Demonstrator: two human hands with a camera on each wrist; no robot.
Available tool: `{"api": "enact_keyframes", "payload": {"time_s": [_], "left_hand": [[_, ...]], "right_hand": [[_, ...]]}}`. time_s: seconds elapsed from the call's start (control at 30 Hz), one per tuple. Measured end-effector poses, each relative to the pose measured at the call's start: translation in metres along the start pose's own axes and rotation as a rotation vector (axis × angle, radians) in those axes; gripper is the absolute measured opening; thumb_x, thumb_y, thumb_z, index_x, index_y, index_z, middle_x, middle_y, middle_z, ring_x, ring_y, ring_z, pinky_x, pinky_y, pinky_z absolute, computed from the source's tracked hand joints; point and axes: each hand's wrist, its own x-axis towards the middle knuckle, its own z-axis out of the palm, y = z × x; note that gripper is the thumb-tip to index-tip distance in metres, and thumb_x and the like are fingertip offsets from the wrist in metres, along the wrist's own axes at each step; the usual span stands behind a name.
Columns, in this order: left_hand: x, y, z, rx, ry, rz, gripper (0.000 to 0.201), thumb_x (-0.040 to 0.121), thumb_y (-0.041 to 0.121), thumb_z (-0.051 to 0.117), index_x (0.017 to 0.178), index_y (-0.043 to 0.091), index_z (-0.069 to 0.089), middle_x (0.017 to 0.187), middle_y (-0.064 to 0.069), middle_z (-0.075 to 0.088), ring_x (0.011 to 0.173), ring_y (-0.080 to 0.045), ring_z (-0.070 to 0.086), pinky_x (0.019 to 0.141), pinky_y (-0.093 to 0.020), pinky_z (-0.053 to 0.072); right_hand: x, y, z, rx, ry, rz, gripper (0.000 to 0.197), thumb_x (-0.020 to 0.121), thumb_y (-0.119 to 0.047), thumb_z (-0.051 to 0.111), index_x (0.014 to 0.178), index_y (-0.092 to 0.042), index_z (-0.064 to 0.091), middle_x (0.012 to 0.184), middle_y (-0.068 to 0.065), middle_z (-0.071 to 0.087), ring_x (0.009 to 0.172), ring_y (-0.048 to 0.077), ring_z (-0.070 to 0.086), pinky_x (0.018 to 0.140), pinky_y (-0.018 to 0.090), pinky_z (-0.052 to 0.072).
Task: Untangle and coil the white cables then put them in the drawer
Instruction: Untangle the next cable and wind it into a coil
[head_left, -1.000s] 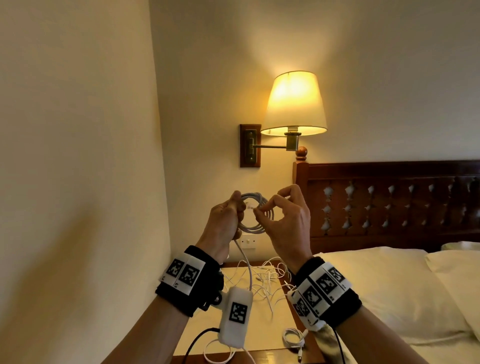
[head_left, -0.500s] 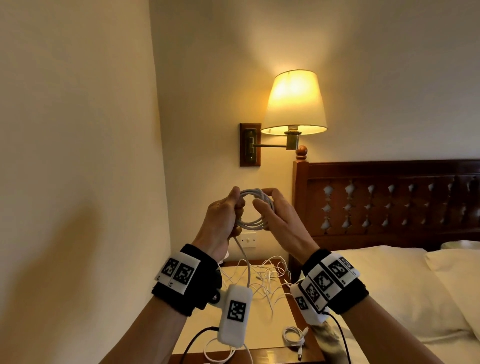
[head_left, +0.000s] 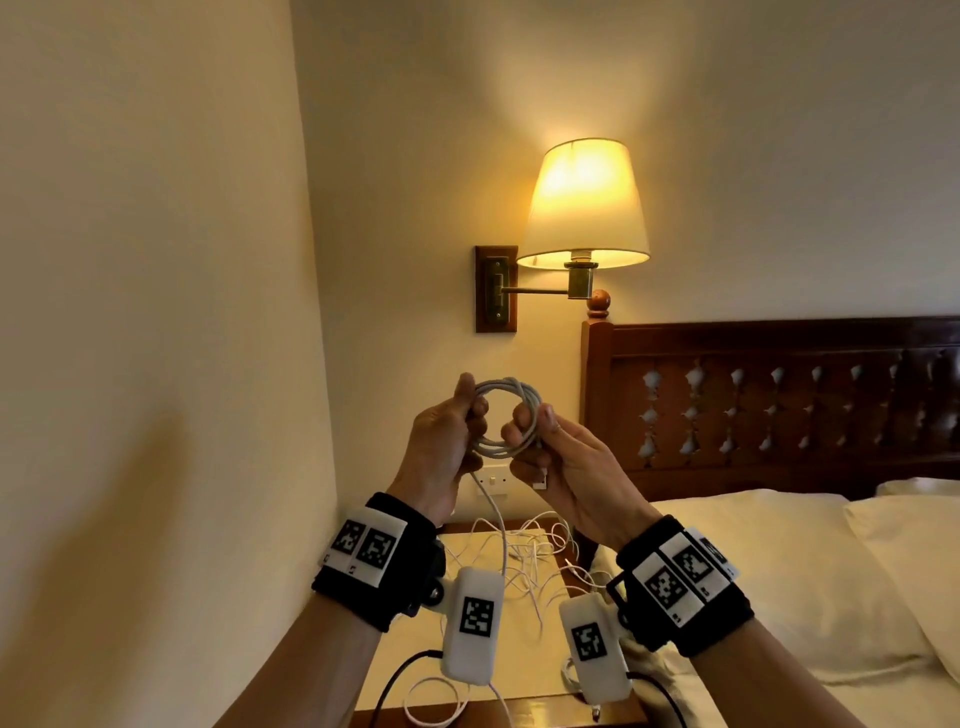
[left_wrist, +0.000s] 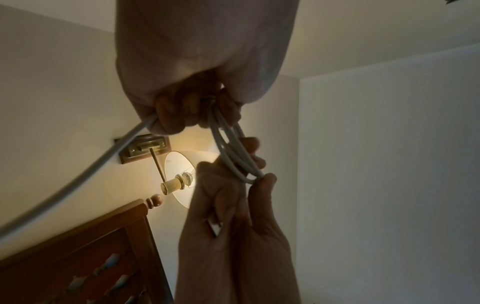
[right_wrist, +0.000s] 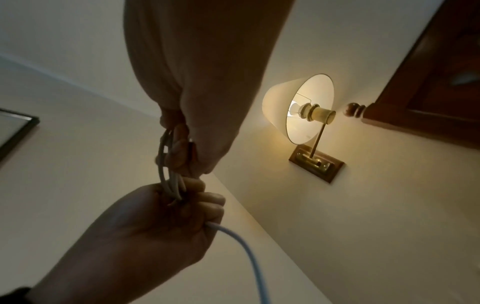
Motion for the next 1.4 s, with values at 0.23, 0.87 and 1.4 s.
{"api": "enact_keyframes", "payload": {"time_s": [0.23,0.87,1.4], "left_hand": [[0.011,-0.007,-0.023,0.544,0.055,0.503,0.035,0.090,0.046,0.054,0.079,0.017,0.073,0.060,0.011,0.063,0.054,-0.004,0.052,0.056,-0.015,0.038],[0.022,-0.020,-0.077,0.719,-0.090,0.615,0.034,0.089,0.050,0.047,0.074,0.025,0.064,0.055,0.000,0.052,0.048,-0.012,0.040,0.051,-0.017,0.033],[-0.035,-0.011,-0.029,1.105,-0.600,0.723,0.031,0.100,0.037,0.042,0.076,0.021,0.054,0.059,0.013,0.050,0.051,-0.005,0.049,0.052,-0.012,0.035]], "right_hand": [[0.002,-0.013,-0.015,0.006,0.003,0.066,0.033,0.103,-0.032,0.034,0.091,-0.009,0.055,0.069,0.001,0.041,0.056,0.010,0.034,0.050,0.019,0.038],[-0.007,-0.031,-0.024,0.001,0.065,0.168,0.034,0.101,-0.036,0.032,0.079,-0.017,0.051,0.062,-0.007,0.031,0.054,0.008,0.026,0.050,0.023,0.018],[0.015,-0.044,-0.009,-0.846,0.227,0.061,0.031,0.104,-0.031,0.037,0.091,-0.014,0.059,0.078,0.000,0.066,0.060,0.007,0.049,0.056,0.020,0.039]]}}
